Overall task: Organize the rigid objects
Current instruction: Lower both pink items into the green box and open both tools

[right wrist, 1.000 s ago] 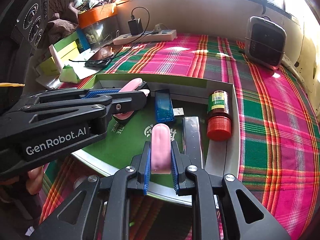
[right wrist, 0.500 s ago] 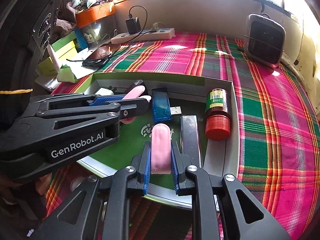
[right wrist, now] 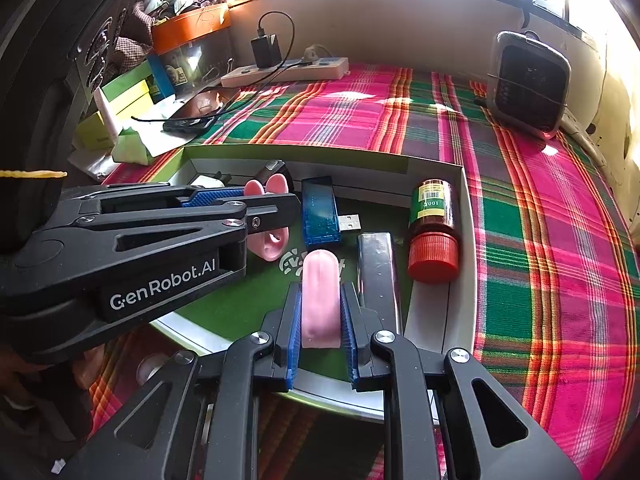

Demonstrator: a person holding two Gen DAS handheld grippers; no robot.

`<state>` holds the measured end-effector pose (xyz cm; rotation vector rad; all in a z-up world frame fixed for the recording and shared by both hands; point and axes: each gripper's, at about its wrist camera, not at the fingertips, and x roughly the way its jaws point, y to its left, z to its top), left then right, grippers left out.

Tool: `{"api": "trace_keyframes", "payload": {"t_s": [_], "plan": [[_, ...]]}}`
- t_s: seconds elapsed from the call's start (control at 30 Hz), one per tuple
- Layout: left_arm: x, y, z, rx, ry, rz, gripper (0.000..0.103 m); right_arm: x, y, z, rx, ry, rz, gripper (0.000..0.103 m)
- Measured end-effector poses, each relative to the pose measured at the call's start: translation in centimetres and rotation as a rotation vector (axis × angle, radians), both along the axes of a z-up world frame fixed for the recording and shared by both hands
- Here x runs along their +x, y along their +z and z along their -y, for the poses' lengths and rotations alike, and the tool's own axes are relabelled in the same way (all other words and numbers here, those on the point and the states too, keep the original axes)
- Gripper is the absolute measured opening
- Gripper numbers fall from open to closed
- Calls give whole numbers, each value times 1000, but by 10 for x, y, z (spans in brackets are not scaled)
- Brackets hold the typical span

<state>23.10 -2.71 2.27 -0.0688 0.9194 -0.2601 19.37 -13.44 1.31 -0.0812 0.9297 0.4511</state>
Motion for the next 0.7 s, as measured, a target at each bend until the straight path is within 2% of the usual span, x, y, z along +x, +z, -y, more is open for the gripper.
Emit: {"api": "trace_keyframes", "payload": {"t_s": [0.23,0.4,0.7], "plan": [[1,0,-1,-2,5,-2,18,-1,0,0,-8,1,8,20],[0,1,-2,-5,10,-2,26,-3,1,-1,-11,3,16,22],[-4,4,-3,-2,15,6,27,-6,5,0,-16,-10,31,27]]}}
